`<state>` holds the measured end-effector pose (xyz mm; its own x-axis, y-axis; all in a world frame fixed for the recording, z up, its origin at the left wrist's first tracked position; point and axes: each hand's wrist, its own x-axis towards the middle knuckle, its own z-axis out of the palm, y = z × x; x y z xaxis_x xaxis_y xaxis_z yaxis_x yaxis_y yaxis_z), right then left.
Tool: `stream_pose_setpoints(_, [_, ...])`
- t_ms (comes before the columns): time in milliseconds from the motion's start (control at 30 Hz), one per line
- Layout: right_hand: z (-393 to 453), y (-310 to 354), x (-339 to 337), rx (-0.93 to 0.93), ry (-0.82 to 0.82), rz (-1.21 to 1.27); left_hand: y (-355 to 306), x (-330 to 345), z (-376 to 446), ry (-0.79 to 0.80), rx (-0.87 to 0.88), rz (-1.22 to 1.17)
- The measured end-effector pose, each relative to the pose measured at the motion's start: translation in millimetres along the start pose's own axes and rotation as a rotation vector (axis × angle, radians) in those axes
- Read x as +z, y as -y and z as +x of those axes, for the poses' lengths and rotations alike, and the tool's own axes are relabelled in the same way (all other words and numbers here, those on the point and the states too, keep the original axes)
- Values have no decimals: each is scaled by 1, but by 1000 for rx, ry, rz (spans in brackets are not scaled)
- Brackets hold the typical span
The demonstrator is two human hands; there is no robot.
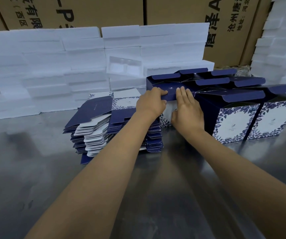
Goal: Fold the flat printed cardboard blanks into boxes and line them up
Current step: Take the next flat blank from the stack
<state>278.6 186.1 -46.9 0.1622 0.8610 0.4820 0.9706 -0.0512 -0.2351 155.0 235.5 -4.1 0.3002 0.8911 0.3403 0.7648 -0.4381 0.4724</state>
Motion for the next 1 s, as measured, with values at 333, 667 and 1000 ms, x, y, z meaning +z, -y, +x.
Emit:
stream_pose_setpoints(333, [-33, 38, -25, -88, -116, 521, 36, -74, -53, -111, -70, 65])
stream_pose_setpoints(667, [-13, 93, -31, 115, 394, 634, 154, -125, -111, 105, -627, -421])
stream_pose_setpoints(1000, [-18, 114, -42, 205, 326, 783, 155, -124, -120, -110, -443, -552])
